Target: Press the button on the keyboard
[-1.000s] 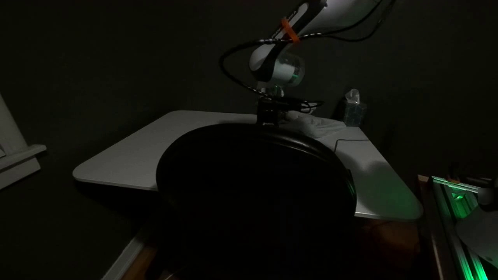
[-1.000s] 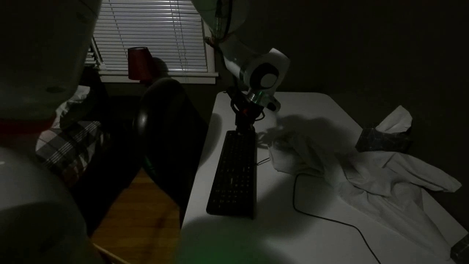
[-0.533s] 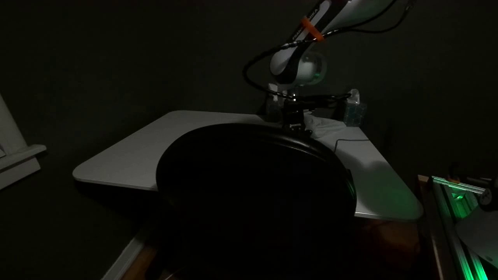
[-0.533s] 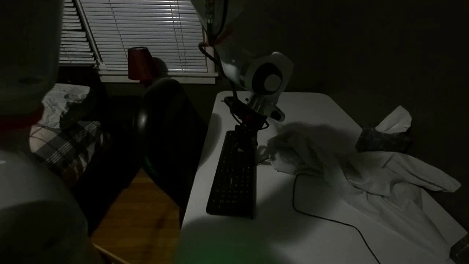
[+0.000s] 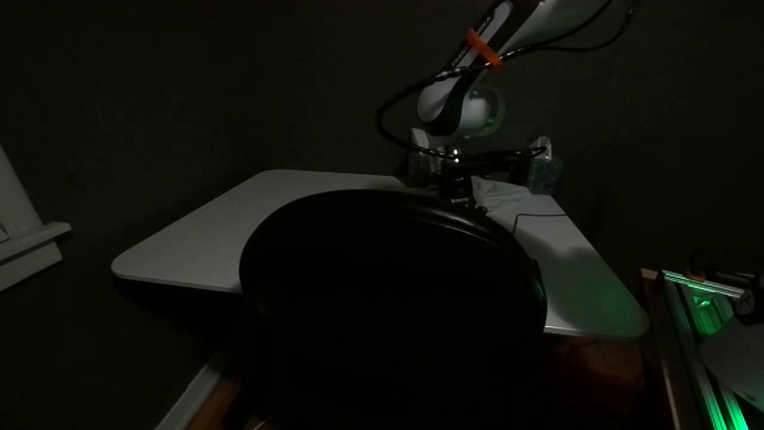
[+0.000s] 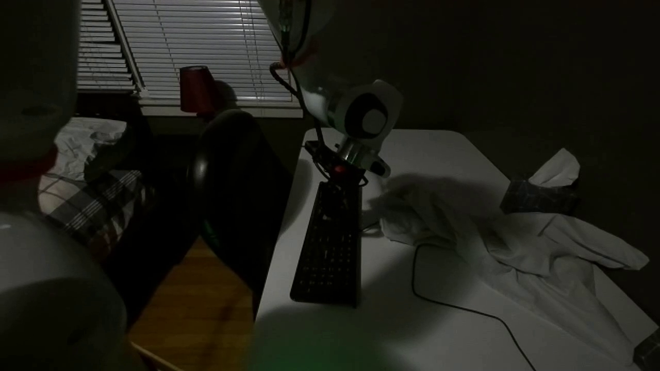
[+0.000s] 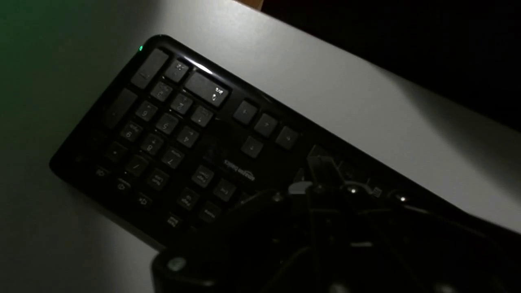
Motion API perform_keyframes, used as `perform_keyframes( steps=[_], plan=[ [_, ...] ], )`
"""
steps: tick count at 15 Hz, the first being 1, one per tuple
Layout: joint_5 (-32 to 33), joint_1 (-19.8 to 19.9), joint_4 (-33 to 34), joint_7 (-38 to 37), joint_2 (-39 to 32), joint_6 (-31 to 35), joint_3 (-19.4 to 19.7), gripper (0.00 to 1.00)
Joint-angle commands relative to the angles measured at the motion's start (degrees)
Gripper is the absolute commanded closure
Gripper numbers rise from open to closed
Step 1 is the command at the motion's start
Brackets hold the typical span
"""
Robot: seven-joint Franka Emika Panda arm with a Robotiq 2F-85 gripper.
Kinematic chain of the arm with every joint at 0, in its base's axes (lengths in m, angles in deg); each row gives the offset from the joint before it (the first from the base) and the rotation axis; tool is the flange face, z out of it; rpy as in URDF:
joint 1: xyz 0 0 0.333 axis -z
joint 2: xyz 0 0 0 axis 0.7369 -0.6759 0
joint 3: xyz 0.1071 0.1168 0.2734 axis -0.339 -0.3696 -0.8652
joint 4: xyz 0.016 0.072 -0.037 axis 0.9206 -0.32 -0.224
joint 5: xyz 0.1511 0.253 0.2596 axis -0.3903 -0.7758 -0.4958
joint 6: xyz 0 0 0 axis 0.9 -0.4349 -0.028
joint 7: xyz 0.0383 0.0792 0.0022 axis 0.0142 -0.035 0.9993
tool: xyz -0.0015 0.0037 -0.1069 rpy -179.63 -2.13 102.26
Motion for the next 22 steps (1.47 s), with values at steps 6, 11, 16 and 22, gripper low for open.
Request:
perform_keyframes(
  steps=[6,11,16,22],
  plan=[
    [-0.54,-1.44,0.85,-1.3,-3.4,4.56,-0.15,1.0],
    [-0.49,-1.81,0.92,-2.54,-5.03,7.63,-0.04,1.0],
    [-0.21,-2.05,1.25,-3.24,-6.06,8.07,0.04,1.0],
    [-0.01,-2.09,0.96,-3.73,-6.18,8.22,0.27,1.0]
  ],
)
